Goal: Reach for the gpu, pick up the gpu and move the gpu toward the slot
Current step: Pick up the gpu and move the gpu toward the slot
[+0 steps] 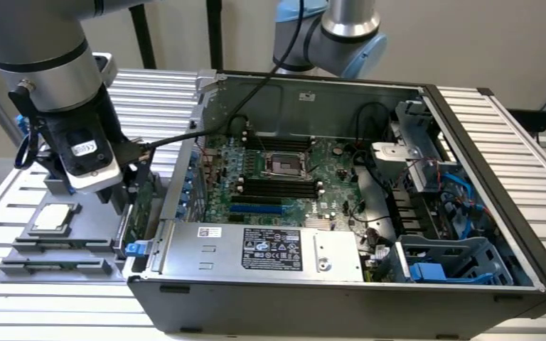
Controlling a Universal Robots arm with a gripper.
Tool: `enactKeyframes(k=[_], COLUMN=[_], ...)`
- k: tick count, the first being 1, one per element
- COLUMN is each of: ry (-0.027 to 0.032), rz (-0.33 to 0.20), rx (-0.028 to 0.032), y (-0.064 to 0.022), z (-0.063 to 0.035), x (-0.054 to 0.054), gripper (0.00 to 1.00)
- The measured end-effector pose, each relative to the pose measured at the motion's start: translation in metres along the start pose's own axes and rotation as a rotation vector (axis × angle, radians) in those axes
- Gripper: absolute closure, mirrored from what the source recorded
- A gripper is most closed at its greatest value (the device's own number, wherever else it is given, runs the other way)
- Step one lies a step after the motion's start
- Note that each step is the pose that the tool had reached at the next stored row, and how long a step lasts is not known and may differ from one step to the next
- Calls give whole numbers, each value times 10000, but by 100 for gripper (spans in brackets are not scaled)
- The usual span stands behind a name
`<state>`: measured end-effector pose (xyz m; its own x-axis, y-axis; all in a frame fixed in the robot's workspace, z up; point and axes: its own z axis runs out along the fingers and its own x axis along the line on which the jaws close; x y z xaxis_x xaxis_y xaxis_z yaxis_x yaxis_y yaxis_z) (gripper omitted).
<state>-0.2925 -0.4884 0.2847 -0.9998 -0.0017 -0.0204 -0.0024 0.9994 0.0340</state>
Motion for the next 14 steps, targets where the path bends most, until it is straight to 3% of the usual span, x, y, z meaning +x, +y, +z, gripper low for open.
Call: enactKeyframes(k=[8, 14], ry=[-2, -2], rz=[24, 53], rx=[3, 6], y=[2, 123], z=[145, 257], x=[-20, -20], gripper=[58, 58])
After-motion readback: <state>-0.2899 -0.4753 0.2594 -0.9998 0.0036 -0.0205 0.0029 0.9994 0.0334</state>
